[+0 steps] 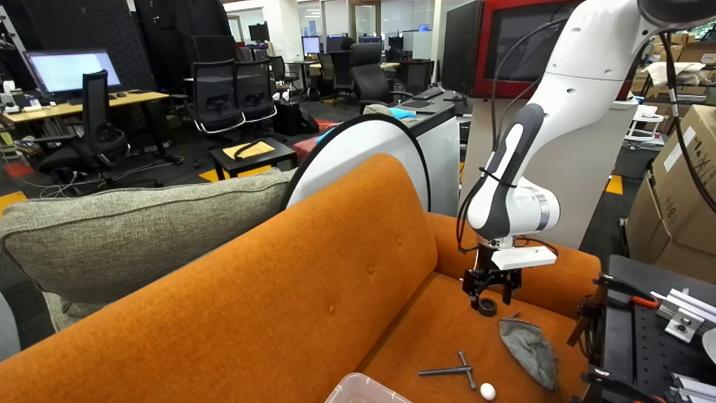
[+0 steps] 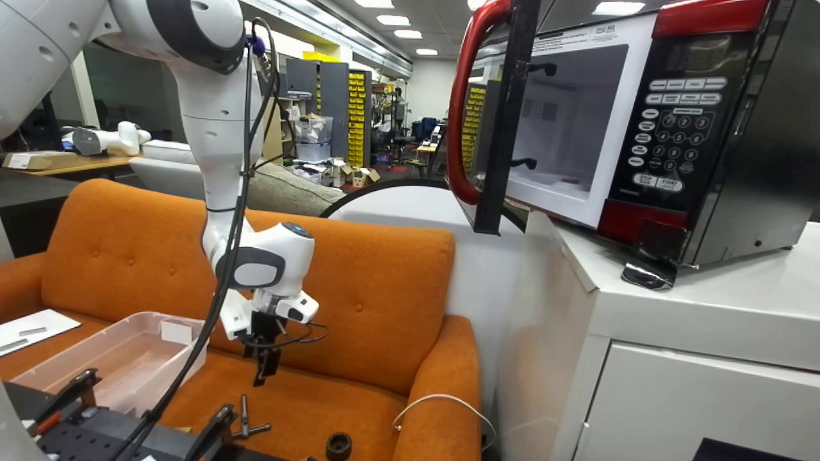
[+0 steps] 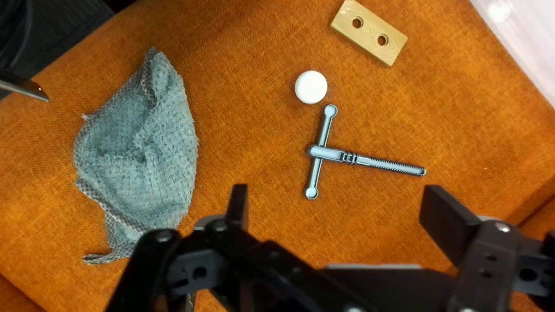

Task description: Place the white object in the transparent container

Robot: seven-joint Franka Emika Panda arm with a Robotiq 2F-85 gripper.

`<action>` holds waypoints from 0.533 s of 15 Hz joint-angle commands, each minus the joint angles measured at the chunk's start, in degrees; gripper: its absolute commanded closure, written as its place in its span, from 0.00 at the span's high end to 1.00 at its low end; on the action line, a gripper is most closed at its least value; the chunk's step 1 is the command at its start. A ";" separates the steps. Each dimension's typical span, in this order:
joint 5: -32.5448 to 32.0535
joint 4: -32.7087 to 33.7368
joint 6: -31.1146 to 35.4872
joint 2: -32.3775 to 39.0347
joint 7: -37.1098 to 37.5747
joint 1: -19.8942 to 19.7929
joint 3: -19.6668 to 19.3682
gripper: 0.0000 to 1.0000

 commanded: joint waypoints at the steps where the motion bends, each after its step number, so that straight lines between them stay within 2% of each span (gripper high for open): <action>1: -1.58 0.06 0.21 0.01 1.15 -1.00 0.70 1.00; 8: -1.76 0.69 0.04 1.10 0.82 -1.57 1.47 1.00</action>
